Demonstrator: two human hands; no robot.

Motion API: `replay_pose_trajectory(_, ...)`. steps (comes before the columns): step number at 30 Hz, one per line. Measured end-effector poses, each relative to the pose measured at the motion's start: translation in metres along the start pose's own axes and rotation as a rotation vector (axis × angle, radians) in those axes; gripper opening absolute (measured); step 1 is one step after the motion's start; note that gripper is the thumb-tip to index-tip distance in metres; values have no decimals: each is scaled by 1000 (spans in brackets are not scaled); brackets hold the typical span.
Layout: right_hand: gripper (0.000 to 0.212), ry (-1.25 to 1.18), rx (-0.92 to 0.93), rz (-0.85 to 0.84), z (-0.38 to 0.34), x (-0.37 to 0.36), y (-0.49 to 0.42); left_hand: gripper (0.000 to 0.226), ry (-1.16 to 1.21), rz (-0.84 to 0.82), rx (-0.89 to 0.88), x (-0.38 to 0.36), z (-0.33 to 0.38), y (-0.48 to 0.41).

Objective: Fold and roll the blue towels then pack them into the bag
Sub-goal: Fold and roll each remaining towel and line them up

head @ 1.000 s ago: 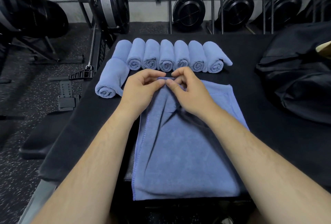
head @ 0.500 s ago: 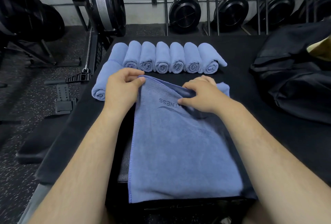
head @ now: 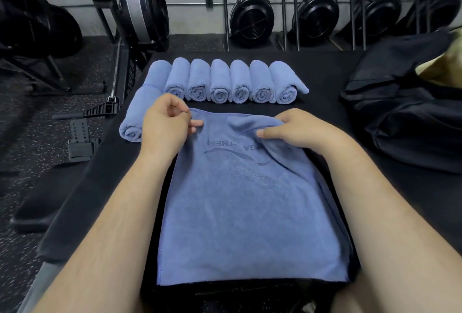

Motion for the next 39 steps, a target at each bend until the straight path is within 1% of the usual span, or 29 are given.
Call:
replay_pose_trajectory(1,43,-79,13,4,-8,-5,1,29,3,-40,-3,-7,3,4)
replay_pose_trajectory(3,40,-260,54,70,-23,-13,2,24,-11,-108,-20,-24,9,15)
replay_pose_trajectory(5,29,-469,96,116,-36,-21,3,14,-83,-153,-85,-39,17,26)
replay_pose_trajectory(7,18,-689,135,80,-47,-32,4,7,-133,-187,-153,-50,24,36)
replay_pose_trajectory(8,23,-792,144,41,-51,-36,5,7,-129,-199,-175,-52,27,40)
replay_pose_trajectory(9,33,-866,156,7,-54,-39,6,9,-113,-206,-188,-53,29,43)
replay_pose_trajectory(10,39,-917,161,-15,-56,-40,8,13,-95,-208,-191,-53,29,43)
replay_pose_trajectory(11,37,-941,162,-23,-56,-39,8,15,-86,-201,-191,-52,29,43)
replay_pose_trajectory(13,28,-973,175,-49,-58,-39,11,15,-97,-173,-188,-48,28,40)
replay_pose_trajectory(15,29,-975,186,-54,-60,-40,14,10,-115,-146,-196,-46,28,39)
replay_pose_trajectory(16,30,-968,185,-32,-59,-41,13,8,-118,-137,-202,-46,28,39)
replay_pose_trajectory(18,32,-962,183,54,-59,-41,11,5,-112,-123,-208,-47,28,40)
replay_pose_trajectory(20,32,-979,185,187,-55,-37,10,5,-94,-115,-210,-46,28,40)
replay_pose_trajectory(22,26,-962,181,327,-50,-27,11,4,-77,-112,-210,-46,29,40)
replay_pose_trajectory(24,28,-940,186,393,-49,-22,12,3,-63,-112,-200,-45,28,39)
replay_pose_trajectory(27,38,-932,203,366,-50,-26,13,3,-40,-134,-206,-48,28,39)
replay_pose_trajectory(31,38,-949,246,319,-59,-34,14,4,-29,-145,-213,-49,27,38)
replay_pose_trajectory(33,37,-949,260,337,-60,-32,14,4,-29,-141,-213,-48,27,37)
replay_pose_trajectory(35,37,-896,249,426,-57,-23,17,3,-19,-139,-200,-47,26,36)
replay_pose_trajectory(37,41,-841,218,572,-49,-10,22,3,-9,-129,-188,-46,25,35)
replay_pose_trajectory(39,44,-804,222,684,-44,2,26,3,2,-121,-184,-46,25,34)
Point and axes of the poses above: each hand's wrist, its own y-axis away from the middle knuckle, its own x-axis out of the back of the hand, z = x × y, the point moved 7 cm from there along -y, towards the middle knuckle, and after that the axes turned 5 degrees about x, right-handed, at the moved point
